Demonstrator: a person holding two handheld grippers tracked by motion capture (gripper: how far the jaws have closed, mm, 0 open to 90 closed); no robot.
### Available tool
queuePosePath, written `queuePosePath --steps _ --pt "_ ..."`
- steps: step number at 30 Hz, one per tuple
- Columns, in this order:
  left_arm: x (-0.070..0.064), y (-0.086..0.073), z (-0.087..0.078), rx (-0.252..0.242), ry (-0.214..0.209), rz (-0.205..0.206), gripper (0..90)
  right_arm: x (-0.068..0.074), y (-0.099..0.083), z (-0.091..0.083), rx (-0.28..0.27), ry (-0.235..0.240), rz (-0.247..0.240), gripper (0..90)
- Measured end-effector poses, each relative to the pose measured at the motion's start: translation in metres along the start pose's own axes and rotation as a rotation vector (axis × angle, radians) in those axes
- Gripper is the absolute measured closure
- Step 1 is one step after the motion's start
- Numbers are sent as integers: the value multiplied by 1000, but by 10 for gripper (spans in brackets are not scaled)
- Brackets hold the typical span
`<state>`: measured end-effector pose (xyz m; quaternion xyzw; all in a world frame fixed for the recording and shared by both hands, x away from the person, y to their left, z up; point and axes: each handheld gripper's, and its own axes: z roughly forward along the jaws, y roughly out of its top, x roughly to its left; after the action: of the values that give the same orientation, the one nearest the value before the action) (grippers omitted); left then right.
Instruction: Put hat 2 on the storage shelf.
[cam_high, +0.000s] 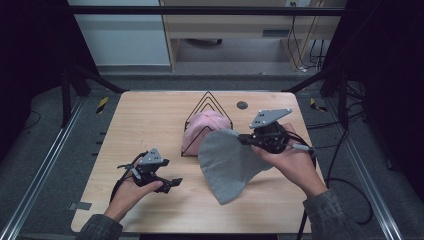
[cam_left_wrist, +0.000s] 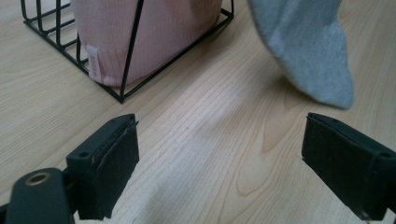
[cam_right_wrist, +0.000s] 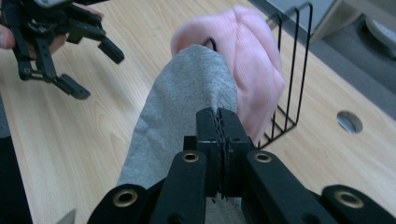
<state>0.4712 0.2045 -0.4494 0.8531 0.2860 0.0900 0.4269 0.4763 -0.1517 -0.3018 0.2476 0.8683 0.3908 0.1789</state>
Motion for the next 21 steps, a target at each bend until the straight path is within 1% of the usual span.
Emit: queuePosePath --steps 4,5,8,11,15,19,21 --pt "-2 3 -2 -29 -15 -5 112 7 16 1 -13 6 -31 889" --pt "-2 4 -2 -37 -27 -8 113 8 20 1 -15 10 -35 889" --pt "-3 6 -4 -52 -41 -5 121 13 31 2 -24 15 -59 889" --pt "-5 8 -4 -58 -45 -1 123 18 41 3 -30 18 -77 889" --pt "-5 10 -4 -74 -58 -10 133 23 53 2 -46 23 -95 890" --pt "-6 15 -7 -85 -62 5 139 27 63 2 -57 26 -111 889" --pt "-6 19 -10 -98 -60 4 143 29 68 2 -60 27 -122 889"
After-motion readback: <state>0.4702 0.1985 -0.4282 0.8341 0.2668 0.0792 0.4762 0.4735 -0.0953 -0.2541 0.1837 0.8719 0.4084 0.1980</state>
